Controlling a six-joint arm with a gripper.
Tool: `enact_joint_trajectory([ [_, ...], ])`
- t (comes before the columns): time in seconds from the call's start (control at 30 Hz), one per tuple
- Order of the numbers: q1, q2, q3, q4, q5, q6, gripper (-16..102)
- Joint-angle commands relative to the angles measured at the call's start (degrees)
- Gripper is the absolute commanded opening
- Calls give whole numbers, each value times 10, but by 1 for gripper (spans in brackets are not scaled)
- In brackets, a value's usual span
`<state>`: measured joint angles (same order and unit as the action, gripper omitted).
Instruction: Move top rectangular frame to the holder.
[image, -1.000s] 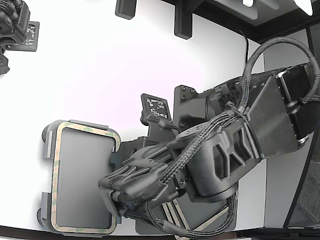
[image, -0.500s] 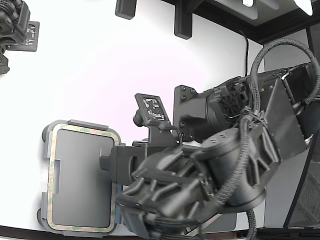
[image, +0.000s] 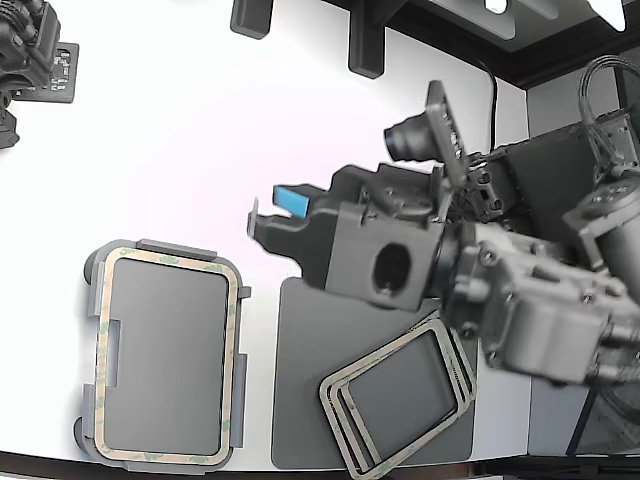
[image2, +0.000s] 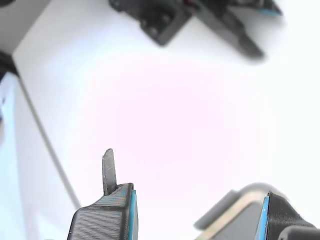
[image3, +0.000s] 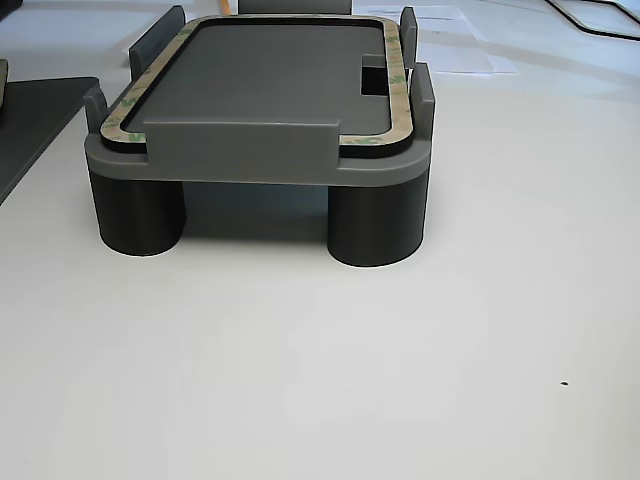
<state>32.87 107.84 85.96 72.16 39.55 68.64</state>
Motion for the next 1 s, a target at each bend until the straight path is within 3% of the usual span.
enact_joint_trajectory([
  [0.0, -56, 138, 87, -31, -41, -227, 100],
  [0.13, -156, 278, 206, -79, -115, -397, 100],
  [0.33, -281, 423, 334, -95, -250, -586, 100],
  [0.5, -282, 551, 512, -168, -267, -599, 100],
  [0.6, -282, 607, 581, -171, -273, -620, 100],
  [0.7, -282, 615, 613, -145, -272, -606, 100],
  [0.97, -280, 613, 631, -162, -276, -613, 100],
])
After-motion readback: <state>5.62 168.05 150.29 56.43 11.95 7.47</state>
